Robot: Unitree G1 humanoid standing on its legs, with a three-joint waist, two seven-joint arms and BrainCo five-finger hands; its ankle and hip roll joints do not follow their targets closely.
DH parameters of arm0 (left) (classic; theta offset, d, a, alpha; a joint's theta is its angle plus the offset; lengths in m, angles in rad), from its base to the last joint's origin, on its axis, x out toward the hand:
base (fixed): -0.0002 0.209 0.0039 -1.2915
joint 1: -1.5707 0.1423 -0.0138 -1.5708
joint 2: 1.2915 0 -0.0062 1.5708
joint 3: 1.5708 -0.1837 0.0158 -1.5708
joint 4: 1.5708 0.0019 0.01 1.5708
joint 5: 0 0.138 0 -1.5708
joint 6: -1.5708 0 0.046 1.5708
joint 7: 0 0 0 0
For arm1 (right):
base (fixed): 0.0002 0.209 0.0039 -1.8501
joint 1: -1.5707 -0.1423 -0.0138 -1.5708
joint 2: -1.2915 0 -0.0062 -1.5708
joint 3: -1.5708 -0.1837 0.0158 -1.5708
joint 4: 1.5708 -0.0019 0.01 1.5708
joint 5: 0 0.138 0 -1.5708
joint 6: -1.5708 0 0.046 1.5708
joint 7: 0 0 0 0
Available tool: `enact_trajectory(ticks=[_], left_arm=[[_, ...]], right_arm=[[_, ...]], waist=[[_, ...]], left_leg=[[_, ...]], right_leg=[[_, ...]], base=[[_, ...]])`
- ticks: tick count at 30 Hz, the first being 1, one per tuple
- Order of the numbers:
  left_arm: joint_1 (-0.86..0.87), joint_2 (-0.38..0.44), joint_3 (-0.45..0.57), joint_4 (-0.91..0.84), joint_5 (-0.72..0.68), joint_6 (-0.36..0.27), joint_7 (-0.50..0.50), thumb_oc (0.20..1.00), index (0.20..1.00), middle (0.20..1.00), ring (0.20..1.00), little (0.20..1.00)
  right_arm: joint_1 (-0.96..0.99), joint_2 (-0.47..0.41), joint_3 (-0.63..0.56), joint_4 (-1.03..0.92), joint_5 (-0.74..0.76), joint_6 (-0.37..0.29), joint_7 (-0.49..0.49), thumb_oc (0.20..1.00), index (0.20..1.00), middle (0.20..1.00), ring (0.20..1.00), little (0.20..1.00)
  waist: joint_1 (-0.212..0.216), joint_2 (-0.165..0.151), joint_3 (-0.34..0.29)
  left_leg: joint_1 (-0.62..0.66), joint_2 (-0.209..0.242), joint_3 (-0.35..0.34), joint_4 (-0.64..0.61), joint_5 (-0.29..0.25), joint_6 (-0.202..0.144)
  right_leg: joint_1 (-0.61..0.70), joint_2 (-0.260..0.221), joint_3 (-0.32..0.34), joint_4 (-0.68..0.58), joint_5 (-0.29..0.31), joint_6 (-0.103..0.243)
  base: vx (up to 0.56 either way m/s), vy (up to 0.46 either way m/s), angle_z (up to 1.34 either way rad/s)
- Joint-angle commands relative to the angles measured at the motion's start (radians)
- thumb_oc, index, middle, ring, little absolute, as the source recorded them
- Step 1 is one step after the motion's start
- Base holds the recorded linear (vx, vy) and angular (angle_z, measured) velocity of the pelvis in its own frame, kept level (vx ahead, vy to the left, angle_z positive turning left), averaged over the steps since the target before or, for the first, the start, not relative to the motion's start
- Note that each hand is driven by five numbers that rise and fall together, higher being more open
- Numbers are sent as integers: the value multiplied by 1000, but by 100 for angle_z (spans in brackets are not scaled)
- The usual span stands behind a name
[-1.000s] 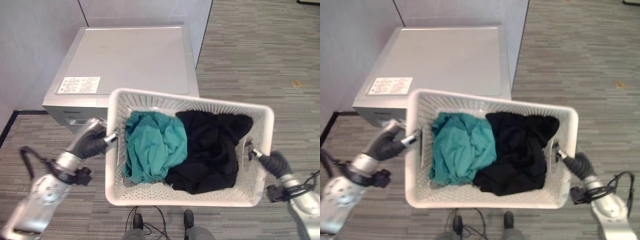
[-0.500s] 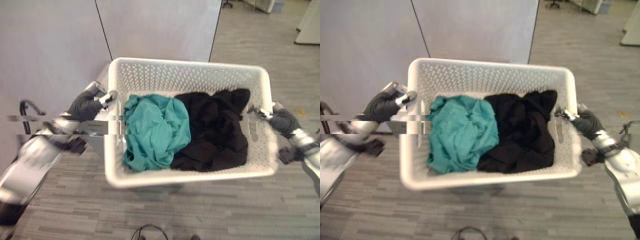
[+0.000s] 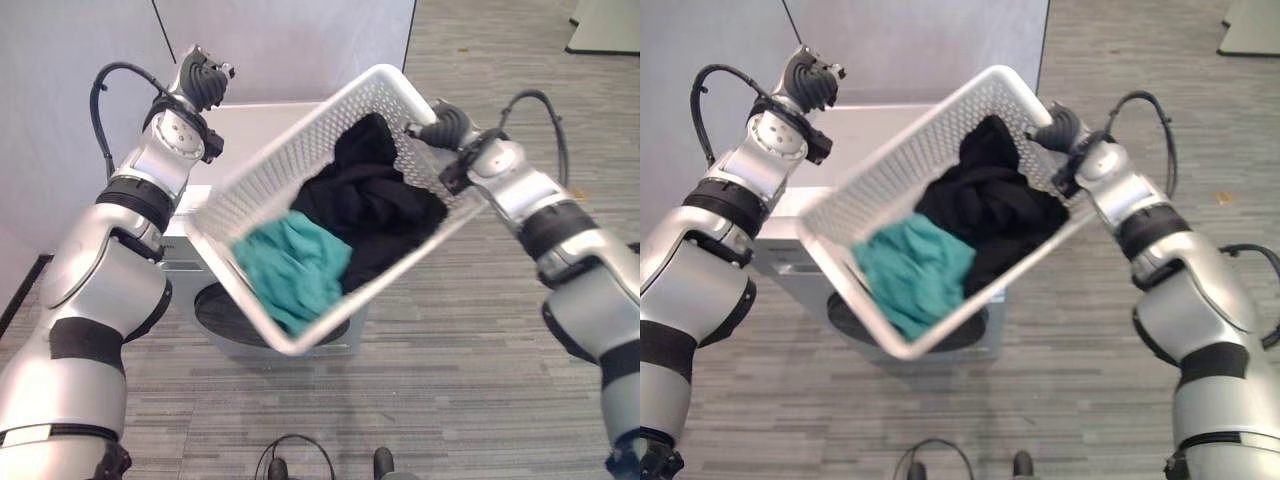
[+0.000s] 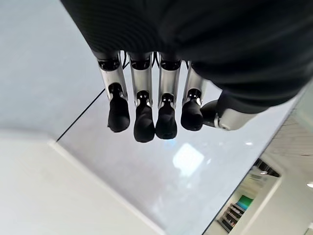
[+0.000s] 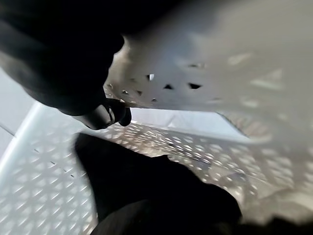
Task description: Grab the laundry basket,head to the washer,open it,put in the laundry and shut it.
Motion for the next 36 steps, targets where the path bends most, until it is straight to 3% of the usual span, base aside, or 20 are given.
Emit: enact_trajectory(ticks=[1, 7, 11, 17, 23, 26, 27, 30, 31, 32, 34, 35, 36], left_arm=[[-197, 18, -34, 85, -39, -20, 28, 200, 200, 200, 200, 200], [-207, -46, -41, 83, -18, -18, 54, 200, 200, 200, 200, 200], [-220, -92, -37, 37, 22, -21, 107, 200, 200, 200, 200, 200], [-248, -101, -16, 11, 68, -27, 180, 200, 200, 200, 200, 200], [-309, -90, -31, 27, 70, -30, 174, 200, 200, 200, 200, 200], [-323, -72, -46, 18, 83, -33, 166, 200, 200, 200, 200, 200], [-304, -71, -45, 20, 89, -30, 153, 200, 200, 200, 200, 200], [-261, -77, -58, 33, 108, -17, 132, 200, 200, 200, 200, 200], [-261, -77, -58, 32, 108, -17, 132, 200, 200, 200, 200, 200], [-242, -79, -51, 51, 117, -5, 123, 200, 200, 200, 200, 200], [-242, -78, -50, 51, 118, -5, 123, 200, 200, 200, 200, 200], [-218, -75, -39, 63, 116, -4, 105, 200, 200, 200, 200, 200], [-215, -75, -39, 62, 116, -4, 105, 200, 200, 200, 200, 200]], right_arm=[[-206, 40, -74, 188, 121, -30, -86, 200, 200, 200, 200, 200], [-281, 66, -86, 336, 132, -6, -104, 200, 200, 200, 200, 200], [-319, -10, -127, 456, 128, 18, -129, 200, 200, 200, 200, 200], [-314, -61, -167, 516, 138, 34, -150, 200, 200, 200, 200, 200], [-342, -117, -196, 540, 194, 26, -173, 200, 200, 200, 200, 200], [-343, -165, -203, 536, 218, 29, -172, 200, 200, 200, 200, 200], [-322, -183, -211, 527, 227, 28, -166, 200, 200, 200, 200, 200], [-267, -212, -214, 506, 228, 38, -142, 200, 200, 200, 200, 200], [-267, -212, -214, 505, 228, 38, -142, 200, 200, 200, 200, 200], [-251, -193, -210, 494, 205, 39, -134, 200, 200, 200, 200, 200], [-252, -192, -209, 494, 205, 39, -134, 200, 200, 200, 200, 200], [-237, -166, -197, 501, 171, 38, -136, 200, 200, 200, 200, 200], [-235, -165, -198, 500, 170, 37, -136, 200, 200, 200, 200, 200]], waist=[[93, -49, 56], [147, -68, 81], [193, -74, 102], [220, -72, 113], [229, -64, 109], [245, -59, 105], [254, -52, 99], [225, -38, 89], [226, -39, 87], [191, -13, 107], [193, -13, 104], [174, -8, 107], [171, -5, 108]], left_leg=[[-2, 42, -17, 75, -28, -5], [-74, 32, -49, 109, -26, -4], [-122, 21, -96, 120, -20, -9], [-147, 16, -126, 120, -15, -15], [-161, 19, -136, 95, 0, -20], [-180, -4, -142, 133, -23, -12], [-177, -24, -149, 164, -56, 3], [-128, -70, -181, 173, -86, 54], [-131, -72, -179, 171, -81, 54], [-73, -76, -184, 172, -106, 81], [-77, -76, -181, 171, -102, 81], [11, -94, -159, 154, -130, 76], [18, -90, -163, 150, -131, 75]], right_leg=[[-31, -129, -28, 111, -26, 101], [-36, -136, -62, 86, -15, 100], [-31, -143, -118, 81, -14, 100], [-27, -140, -154, 76, -21, 98], [-39, -142, -175, 70, -19, 105], [-33, -156, -177, 65, -19, 113], [-23, -173, -170, 97, -33, 117], [-60, -162, -71, 307, -86, 91], [-67, -164, -68, 310, -85, 91], [-160, -115, 1, 491, -104, 86], [-168, -115, 4, 493, -101, 86], [-225, -102, -104, 418, -96, 71], [-215, -98, -110, 411, -96, 70]], base=[[-44, -14, 1], [-26, -19, 16], [-7, -50, 31], [16, -24, 28], [24, -3, 6], [94, 65, 15], [143, 128, 8], [157, 176, 13], [156, 263, 25], [87, 172, 37], [185, 97, 25], [294, 22, -6], [375, 0, -21]])
